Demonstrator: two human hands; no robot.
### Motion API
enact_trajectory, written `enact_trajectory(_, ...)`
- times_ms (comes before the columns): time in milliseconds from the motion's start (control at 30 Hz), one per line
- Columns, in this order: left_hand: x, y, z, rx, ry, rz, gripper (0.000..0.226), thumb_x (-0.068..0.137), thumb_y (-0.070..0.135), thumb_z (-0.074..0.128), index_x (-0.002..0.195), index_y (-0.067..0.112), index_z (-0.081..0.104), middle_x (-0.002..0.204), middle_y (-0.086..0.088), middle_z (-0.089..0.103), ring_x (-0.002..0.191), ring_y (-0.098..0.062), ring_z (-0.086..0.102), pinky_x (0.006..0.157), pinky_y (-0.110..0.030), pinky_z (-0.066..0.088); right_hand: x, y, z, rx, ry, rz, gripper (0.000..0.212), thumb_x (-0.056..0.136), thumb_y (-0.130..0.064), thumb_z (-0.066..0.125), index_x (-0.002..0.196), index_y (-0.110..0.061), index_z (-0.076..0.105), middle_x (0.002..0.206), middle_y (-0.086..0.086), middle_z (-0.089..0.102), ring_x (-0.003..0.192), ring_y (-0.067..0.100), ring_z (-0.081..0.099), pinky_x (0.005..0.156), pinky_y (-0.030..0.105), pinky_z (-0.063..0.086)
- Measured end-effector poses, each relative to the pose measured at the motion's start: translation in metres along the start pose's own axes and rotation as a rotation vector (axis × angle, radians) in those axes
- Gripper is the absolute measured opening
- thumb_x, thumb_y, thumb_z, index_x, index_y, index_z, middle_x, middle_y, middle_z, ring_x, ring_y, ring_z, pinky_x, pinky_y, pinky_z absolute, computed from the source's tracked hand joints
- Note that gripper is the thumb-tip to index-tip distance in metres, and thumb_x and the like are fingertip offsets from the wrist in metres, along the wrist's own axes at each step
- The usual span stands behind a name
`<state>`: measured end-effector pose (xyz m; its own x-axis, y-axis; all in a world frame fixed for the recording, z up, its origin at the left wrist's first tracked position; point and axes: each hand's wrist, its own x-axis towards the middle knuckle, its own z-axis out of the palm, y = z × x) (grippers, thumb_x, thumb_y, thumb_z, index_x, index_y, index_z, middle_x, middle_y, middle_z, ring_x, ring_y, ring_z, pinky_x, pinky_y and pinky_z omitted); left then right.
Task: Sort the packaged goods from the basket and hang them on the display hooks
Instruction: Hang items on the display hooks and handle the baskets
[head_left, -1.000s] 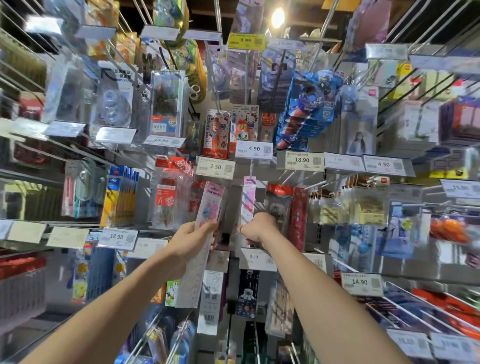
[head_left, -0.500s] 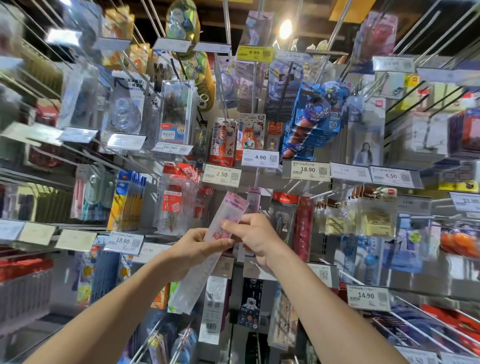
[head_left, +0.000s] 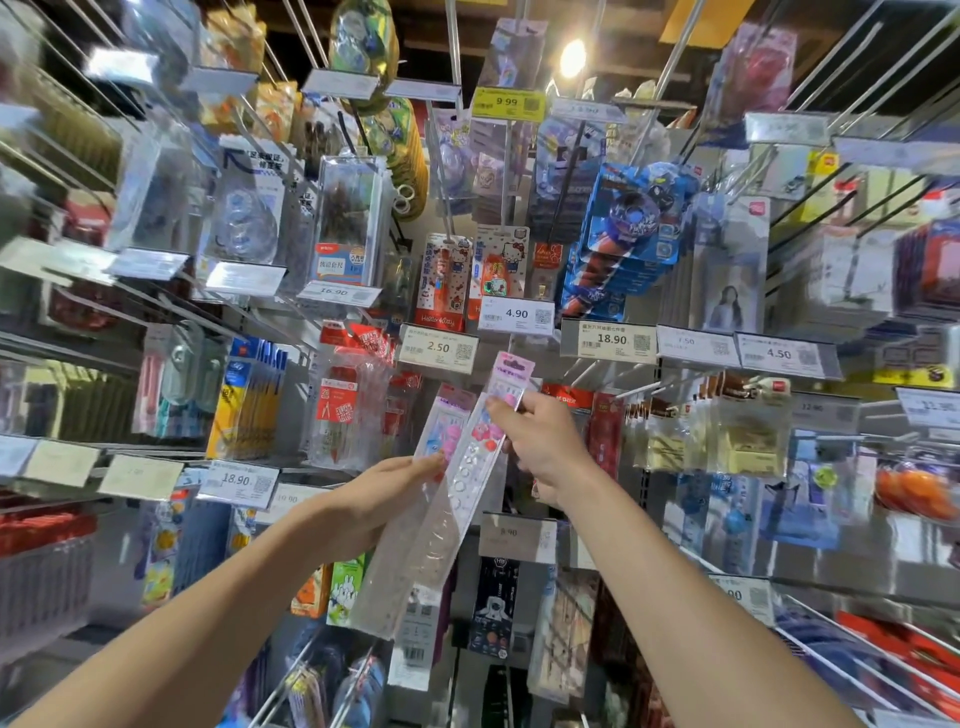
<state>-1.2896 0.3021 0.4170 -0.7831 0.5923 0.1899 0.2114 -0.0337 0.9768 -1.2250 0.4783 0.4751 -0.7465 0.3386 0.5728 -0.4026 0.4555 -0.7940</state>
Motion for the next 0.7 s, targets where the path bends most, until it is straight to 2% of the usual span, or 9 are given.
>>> enact_trajectory(33,0.002,-0.001,0.0,-0.002,-0.004,-0.003,0.031,0.104,0.044,0.054,0.123,0.023,0.068,0.123,0.007,0.072,0.113,-0.013,0.068,0.094,-0.033,0.055,0.005,-0.004,-0.003,0.002,0.014,-0.014,0.017,0.1,-0.025,0.066,0.087,-0.014,0.068,0.044,-0.017,0.046,0.04,-0.001,0.042,0.042,0.013,0.03)
enact_trajectory(133,-0.001,0.0,0.0,-0.017,-0.016,-0.01,0.029,0.105,0.043,0.052,0.121,0.026,0.067,0.106,0.017,0.075,0.091,0.0,0.07,0.071,-0.023,0.055,0.017,-0.015,-0.006,-0.014,0.032,-0.004,0.027,0.099,-0.025,0.067,0.074,-0.018,0.063,0.037,-0.018,0.038,0.034,0.001,0.035,0.04,0.014,0.027)
enact_trajectory(267,-0.003,0.001,0.004,-0.03,0.011,-0.002,0.021,0.103,0.043,0.053,0.107,0.03,0.068,0.094,0.021,0.072,0.076,0.008,0.064,0.067,-0.022,0.047,0.032,-0.016,-0.006,-0.042,0.079,0.04,0.045,0.097,-0.026,0.068,0.062,-0.019,0.042,0.049,-0.007,0.029,0.047,0.013,0.026,0.037,0.018,0.021)
enact_trajectory(333,-0.003,0.002,0.004,-0.026,0.015,-0.002,0.022,0.102,0.045,0.054,0.108,0.029,0.068,0.099,0.02,0.072,0.088,0.002,0.064,0.079,-0.027,0.049,0.037,-0.015,-0.004,-0.054,0.096,0.063,0.043,0.096,-0.026,0.068,0.065,-0.019,0.041,0.056,-0.002,0.028,0.049,0.014,0.026,0.04,0.019,0.02)
enact_trajectory(433,-0.002,-0.001,0.0,-0.027,0.011,-0.004,0.031,0.1,0.047,0.055,0.12,0.026,0.065,0.127,0.012,0.064,0.116,-0.011,0.057,0.103,-0.036,0.038,0.039,-0.012,-0.001,-0.054,0.081,0.106,0.024,0.095,-0.022,0.068,0.078,-0.007,0.059,0.062,0.003,0.039,0.049,0.014,0.03,0.037,0.017,0.02)
enact_trajectory(500,0.0,-0.006,-0.003,-0.029,0.004,-0.003,0.042,0.097,0.05,0.057,0.13,0.023,0.062,0.133,0.008,0.063,0.119,-0.014,0.057,0.109,-0.041,0.039,0.04,-0.007,0.001,-0.045,0.083,0.117,0.032,0.093,-0.023,0.069,0.095,0.009,0.067,0.07,0.007,0.048,0.053,0.014,0.036,0.04,0.016,0.024)
enact_trajectory(567,0.0,-0.007,-0.004,-0.011,0.007,-0.009,0.061,0.088,0.055,0.061,0.139,0.02,0.059,0.139,0.005,0.061,0.128,-0.02,0.055,0.116,-0.048,0.038,0.044,-0.002,0.003,-0.034,0.113,0.117,0.038,0.091,-0.026,0.072,0.109,0.007,0.069,0.078,0.005,0.056,0.063,0.016,0.046,0.05,0.02,0.033)
enact_trajectory(633,0.0,-0.007,-0.005,-0.005,0.003,-0.005,0.069,0.084,0.057,0.062,0.141,0.018,0.057,0.144,0.002,0.059,0.135,-0.023,0.052,0.119,-0.05,0.035,0.048,0.001,0.006,-0.018,0.128,0.129,0.033,0.092,-0.028,0.073,0.106,0.0,0.068,0.082,0.003,0.059,0.069,0.015,0.051,0.057,0.023,0.039)
enact_trajectory(700,0.0,-0.006,-0.004,-0.001,0.02,-0.005,0.067,0.09,0.055,0.06,0.145,0.017,0.054,0.151,0.002,0.053,0.143,-0.023,0.045,0.121,-0.049,0.032,0.046,0.003,0.008,-0.021,0.135,0.171,0.027,0.094,-0.031,0.072,0.084,-0.009,0.061,0.073,0.002,0.053,0.063,0.016,0.048,0.064,0.025,0.042)
